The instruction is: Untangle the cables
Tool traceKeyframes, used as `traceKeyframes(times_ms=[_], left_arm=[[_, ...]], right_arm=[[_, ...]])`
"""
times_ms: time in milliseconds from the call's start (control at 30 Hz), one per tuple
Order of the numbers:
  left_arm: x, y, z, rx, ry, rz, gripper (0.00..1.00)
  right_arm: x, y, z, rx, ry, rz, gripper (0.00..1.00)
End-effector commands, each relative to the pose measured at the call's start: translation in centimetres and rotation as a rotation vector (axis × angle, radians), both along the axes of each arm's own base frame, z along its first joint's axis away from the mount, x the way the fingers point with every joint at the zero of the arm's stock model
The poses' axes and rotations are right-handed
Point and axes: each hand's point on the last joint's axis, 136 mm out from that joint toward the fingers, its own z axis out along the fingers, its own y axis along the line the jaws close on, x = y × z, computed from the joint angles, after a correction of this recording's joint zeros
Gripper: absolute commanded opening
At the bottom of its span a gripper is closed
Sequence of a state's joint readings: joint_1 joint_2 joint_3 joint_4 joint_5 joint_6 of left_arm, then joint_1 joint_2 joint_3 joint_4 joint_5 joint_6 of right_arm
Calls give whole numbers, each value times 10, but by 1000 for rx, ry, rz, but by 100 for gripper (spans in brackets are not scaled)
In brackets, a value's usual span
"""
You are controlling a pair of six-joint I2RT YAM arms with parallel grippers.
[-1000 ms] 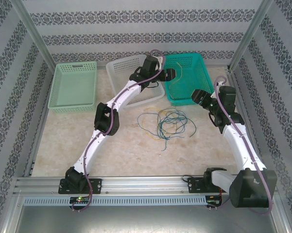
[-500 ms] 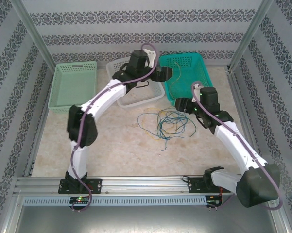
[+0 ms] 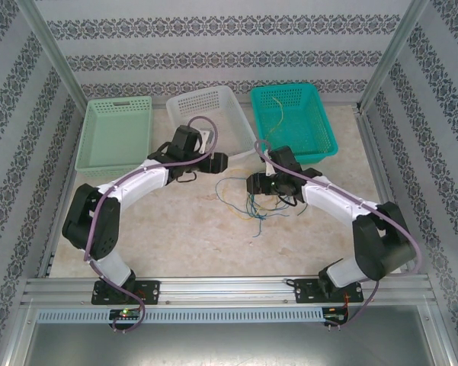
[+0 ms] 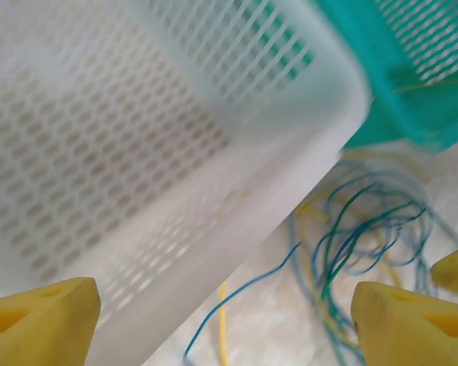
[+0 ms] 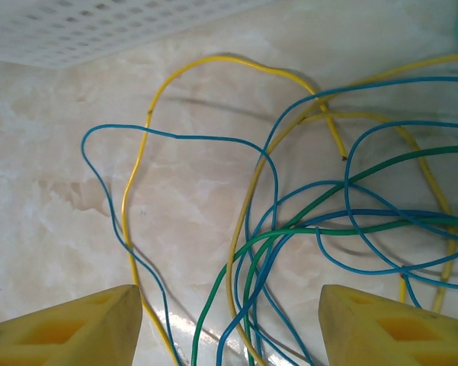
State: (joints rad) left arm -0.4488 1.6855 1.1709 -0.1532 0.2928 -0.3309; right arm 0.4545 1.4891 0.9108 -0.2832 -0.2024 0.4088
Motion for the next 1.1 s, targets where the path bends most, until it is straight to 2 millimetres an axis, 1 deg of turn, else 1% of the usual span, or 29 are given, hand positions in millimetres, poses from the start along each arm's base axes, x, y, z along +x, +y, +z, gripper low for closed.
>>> traceKeyframes(times_ms=[0, 67, 167, 233, 333, 400, 500, 633, 667, 767, 800, 867, 900, 967, 1067], left_arm=[[-2, -2, 14, -51, -20, -23, 81], [-4, -6, 6, -54, 4, -59, 74], [-4, -11, -7, -47, 45, -86, 70], [-5, -14, -15, -51, 72, -100, 66], [-7, -13, -18, -60, 74, -91, 66], [-7, -9, -15, -44, 58, -77, 71], [-3, 0, -4, -5, 16, -50, 72], [1, 6, 19, 22, -51, -37, 73], [2, 8, 26, 27, -67, -32, 73], [-1, 11, 43, 27, -103, -27, 74], [-4, 9, 48, 15, -116, -38, 74], [-15, 8, 52, 4, -126, -65, 74], [-22, 9, 49, 15, -117, -72, 73], [-36, 16, 36, 34, -75, -67, 70], [-57, 24, 15, 18, -16, -46, 66]], right_arm=[[15, 13, 18, 60, -25, -35, 62], [15, 15, 17, 67, -16, -36, 62], [15, 15, 15, 65, -6, -44, 62], [12, 15, 11, 63, 5, -46, 62], [9, 13, 8, 55, 11, -53, 62], [7, 12, 6, 50, 14, -53, 62], [0, 8, -2, 10, 32, -41, 61], [-7, 3, -8, -12, 46, -47, 61], [-9, 2, -10, -17, 48, -48, 59], [-12, 0, -13, -46, 51, -37, 57], [-14, 1, -15, -55, 57, -30, 57], [-15, 6, -16, -61, 55, -12, 57], [-16, 9, -17, -61, 57, -4, 57], [-17, 16, -19, -58, 59, 11, 56], [-20, 22, -30, -87, 88, 19, 56]])
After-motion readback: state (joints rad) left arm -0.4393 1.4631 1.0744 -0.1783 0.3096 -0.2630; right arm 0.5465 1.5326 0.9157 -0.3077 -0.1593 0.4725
